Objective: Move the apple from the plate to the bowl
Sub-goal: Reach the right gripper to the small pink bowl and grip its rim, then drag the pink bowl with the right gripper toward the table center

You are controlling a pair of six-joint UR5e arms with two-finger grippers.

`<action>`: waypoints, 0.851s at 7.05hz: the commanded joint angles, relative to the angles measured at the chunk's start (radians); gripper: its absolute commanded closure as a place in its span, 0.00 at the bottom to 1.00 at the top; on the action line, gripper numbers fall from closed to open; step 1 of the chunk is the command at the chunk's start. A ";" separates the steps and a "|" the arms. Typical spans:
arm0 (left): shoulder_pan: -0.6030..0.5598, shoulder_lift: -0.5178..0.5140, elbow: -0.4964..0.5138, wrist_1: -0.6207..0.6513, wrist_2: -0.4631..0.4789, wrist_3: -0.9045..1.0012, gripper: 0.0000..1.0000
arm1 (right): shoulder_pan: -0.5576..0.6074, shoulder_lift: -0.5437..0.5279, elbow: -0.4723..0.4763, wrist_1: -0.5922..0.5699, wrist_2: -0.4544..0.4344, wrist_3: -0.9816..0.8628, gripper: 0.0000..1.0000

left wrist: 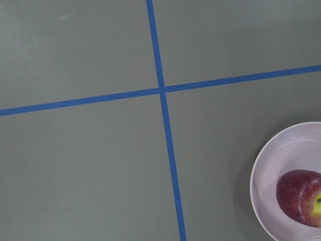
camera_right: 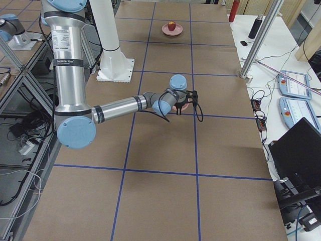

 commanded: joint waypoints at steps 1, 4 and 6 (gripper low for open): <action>0.001 0.006 0.001 -0.006 0.000 -0.001 0.02 | -0.195 0.187 -0.007 -0.057 -0.153 0.263 1.00; 0.001 0.010 0.004 -0.006 0.000 -0.001 0.02 | -0.365 0.472 -0.056 -0.377 -0.323 0.382 1.00; 0.003 0.010 0.004 -0.006 0.000 -0.001 0.02 | -0.425 0.558 -0.155 -0.376 -0.386 0.429 1.00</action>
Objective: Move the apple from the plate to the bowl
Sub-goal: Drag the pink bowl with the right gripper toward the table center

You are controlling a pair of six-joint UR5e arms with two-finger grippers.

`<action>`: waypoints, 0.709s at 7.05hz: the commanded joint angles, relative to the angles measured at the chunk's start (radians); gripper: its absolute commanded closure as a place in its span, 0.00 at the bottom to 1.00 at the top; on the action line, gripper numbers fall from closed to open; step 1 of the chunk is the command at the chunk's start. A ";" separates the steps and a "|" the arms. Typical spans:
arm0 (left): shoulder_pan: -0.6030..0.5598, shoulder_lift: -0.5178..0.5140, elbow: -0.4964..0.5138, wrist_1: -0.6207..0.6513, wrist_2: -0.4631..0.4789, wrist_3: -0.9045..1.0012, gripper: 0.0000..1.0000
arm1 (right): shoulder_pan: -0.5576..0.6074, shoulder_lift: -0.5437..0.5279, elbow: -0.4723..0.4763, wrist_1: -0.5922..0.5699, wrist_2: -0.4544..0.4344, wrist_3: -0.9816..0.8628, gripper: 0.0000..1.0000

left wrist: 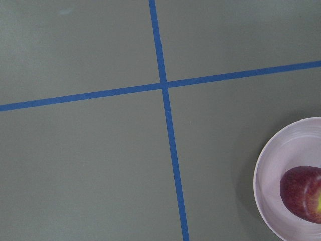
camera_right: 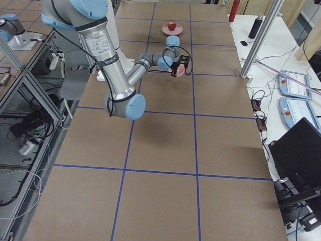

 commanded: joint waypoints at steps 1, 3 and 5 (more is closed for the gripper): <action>0.001 0.000 0.000 0.000 0.000 0.000 0.02 | -0.041 0.091 -0.094 -0.005 -0.039 0.035 1.00; 0.001 0.000 0.000 0.000 0.000 0.000 0.02 | -0.052 0.085 -0.099 0.001 -0.039 0.028 1.00; 0.001 -0.003 -0.006 0.000 -0.001 -0.002 0.02 | -0.058 0.081 -0.099 0.001 -0.069 0.025 0.01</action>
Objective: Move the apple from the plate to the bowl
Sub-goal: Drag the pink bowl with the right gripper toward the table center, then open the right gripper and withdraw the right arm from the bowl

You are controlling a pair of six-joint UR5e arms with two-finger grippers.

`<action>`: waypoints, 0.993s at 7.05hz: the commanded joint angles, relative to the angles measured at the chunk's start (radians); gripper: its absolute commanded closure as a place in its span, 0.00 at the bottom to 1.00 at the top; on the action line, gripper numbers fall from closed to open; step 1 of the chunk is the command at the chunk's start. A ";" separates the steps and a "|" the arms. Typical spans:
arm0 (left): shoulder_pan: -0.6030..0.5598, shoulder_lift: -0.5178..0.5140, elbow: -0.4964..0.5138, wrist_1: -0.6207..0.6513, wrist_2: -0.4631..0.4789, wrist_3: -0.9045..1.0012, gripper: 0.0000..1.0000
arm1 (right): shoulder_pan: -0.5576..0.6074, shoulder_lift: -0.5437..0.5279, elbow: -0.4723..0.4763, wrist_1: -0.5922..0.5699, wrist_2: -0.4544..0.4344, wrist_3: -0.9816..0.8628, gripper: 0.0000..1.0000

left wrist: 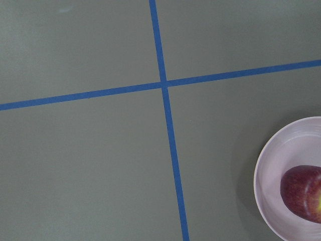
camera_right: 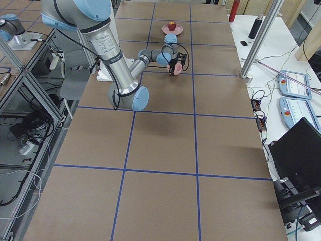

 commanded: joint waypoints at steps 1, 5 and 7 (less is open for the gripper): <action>0.000 -0.004 0.000 0.000 -0.019 0.000 0.02 | -0.008 -0.003 0.001 0.005 -0.056 -0.004 0.00; 0.003 -0.013 -0.010 -0.216 -0.024 -0.012 0.02 | 0.273 -0.022 0.048 -0.047 0.227 -0.155 0.00; 0.017 -0.002 0.041 -0.257 -0.079 0.000 0.02 | 0.449 -0.158 0.079 -0.084 0.345 -0.438 0.00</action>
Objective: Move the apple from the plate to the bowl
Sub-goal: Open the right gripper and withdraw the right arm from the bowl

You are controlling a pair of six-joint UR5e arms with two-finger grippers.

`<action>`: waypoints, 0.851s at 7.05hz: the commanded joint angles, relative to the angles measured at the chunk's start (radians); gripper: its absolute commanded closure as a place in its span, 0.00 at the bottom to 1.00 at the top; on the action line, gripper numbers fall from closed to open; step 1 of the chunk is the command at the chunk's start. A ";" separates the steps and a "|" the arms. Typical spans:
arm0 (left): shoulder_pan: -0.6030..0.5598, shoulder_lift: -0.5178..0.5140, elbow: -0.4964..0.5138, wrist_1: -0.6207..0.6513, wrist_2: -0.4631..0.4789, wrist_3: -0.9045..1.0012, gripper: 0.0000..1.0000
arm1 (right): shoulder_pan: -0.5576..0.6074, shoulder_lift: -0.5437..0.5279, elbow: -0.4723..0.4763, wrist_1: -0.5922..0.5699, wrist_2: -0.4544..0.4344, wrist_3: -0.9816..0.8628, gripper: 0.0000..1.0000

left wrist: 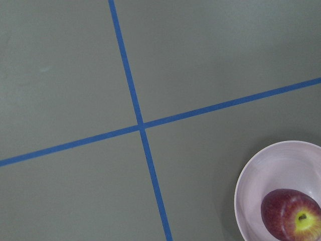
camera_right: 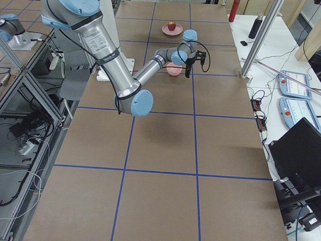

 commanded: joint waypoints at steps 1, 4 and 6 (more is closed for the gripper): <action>0.004 0.009 0.036 -0.088 -0.031 0.005 0.02 | 0.211 -0.127 0.023 -0.096 0.113 -0.385 0.00; 0.183 -0.021 -0.006 -0.171 -0.024 -0.196 0.02 | 0.454 -0.374 0.082 -0.208 0.119 -1.006 0.00; 0.294 -0.025 -0.040 -0.189 0.034 -0.373 0.01 | 0.568 -0.510 0.080 -0.195 0.165 -1.252 0.00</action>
